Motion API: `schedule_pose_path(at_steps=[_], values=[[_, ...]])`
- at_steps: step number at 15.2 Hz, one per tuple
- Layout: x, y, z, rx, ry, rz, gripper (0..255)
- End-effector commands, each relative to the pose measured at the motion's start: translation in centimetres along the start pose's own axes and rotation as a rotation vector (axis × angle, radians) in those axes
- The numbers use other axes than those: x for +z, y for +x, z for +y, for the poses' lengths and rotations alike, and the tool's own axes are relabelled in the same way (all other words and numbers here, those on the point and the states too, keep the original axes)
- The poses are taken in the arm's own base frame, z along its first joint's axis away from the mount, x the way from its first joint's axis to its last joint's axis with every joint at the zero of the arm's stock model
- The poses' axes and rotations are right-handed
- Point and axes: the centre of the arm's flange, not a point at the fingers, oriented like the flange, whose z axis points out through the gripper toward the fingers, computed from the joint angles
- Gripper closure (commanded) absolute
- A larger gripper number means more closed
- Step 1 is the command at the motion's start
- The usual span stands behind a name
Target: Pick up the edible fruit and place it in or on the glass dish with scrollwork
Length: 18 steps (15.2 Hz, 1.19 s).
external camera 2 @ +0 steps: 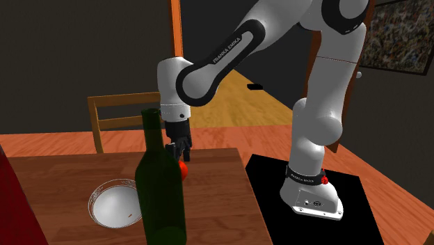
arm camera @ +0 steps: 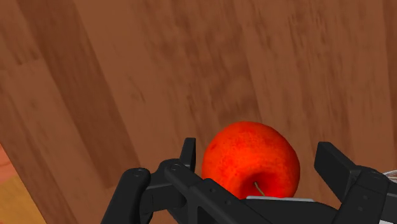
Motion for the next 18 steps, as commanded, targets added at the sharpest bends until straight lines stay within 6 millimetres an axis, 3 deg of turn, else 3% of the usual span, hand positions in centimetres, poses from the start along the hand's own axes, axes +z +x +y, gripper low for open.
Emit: schedule_pose_path(at_steps=[1,8,9,18], values=[[0.45,-0.07,0.04,0.0,0.0,0.0,0],[0.45,-0.07,0.05,0.0,0.0,0.0,0],[0.45,-0.07,0.05,0.0,0.0,0.0,255],[0.45,-0.07,0.04,0.0,0.0,0.0,255]])
